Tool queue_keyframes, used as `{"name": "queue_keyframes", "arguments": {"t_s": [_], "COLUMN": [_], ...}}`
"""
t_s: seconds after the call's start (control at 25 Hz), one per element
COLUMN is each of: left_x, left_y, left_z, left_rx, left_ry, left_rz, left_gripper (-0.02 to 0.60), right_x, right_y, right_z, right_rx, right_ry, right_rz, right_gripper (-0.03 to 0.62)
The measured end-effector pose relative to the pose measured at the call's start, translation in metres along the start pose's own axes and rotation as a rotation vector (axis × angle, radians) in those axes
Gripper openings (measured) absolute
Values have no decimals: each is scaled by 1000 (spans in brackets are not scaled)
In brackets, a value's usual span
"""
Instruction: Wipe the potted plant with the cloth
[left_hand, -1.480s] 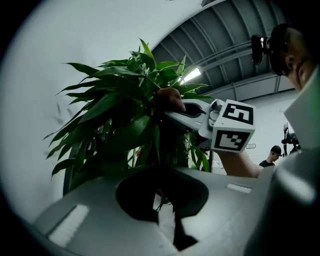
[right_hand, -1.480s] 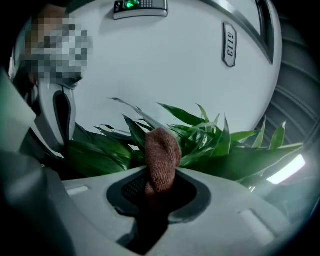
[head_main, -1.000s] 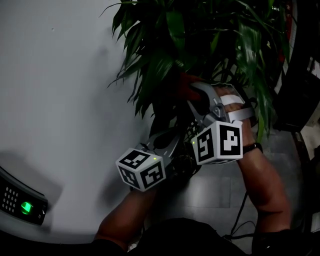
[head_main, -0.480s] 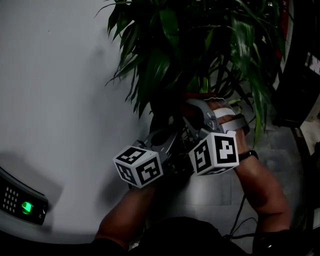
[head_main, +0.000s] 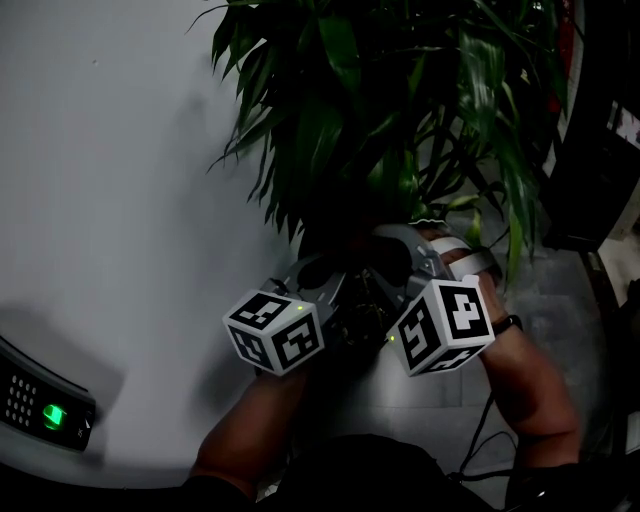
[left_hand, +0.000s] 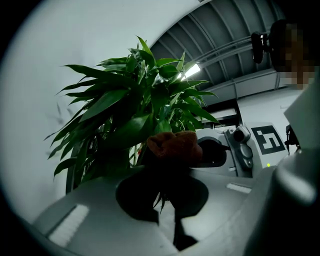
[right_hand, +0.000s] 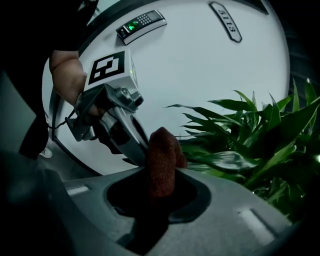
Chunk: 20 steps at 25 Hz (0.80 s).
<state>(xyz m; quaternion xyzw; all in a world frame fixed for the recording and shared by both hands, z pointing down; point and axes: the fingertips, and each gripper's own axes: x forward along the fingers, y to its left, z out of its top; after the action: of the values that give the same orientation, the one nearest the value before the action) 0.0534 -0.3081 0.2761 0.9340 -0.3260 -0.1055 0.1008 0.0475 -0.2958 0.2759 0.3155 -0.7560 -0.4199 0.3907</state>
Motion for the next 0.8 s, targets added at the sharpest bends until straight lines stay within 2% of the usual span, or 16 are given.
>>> {"name": "queue_keyframes", "arguments": {"t_s": [0.16,0.24,0.32,0.6,0.68,0.8], "left_x": [0,-1,-1,-1,-1,0], "left_y": [0,1,1,0,0,0], "left_z": [-1,0,1,2,1,1], "left_rx": [1,-2,-5,-20,-15,-15], "left_ry": [-4,-8,-12,-13,-8,-6], "left_rz": [-2,-2,-2,-14,-13,-13], "left_gripper": [21,21,21,21,21,21], "right_x": [-12,-22,-33,-54,-53,-43], "right_y": [1,-3,-14,-91,-111,-131], "right_z": [4,9,16,29,27,22], "right_rx": [45,48,21,-77,-87,-96], "right_ry": [-16,-26,-31,-13,-2,21], "right_rz": [1,-28,-95,-436,-491,-521], "right_gripper": [71,71,71,71,71,71]}}
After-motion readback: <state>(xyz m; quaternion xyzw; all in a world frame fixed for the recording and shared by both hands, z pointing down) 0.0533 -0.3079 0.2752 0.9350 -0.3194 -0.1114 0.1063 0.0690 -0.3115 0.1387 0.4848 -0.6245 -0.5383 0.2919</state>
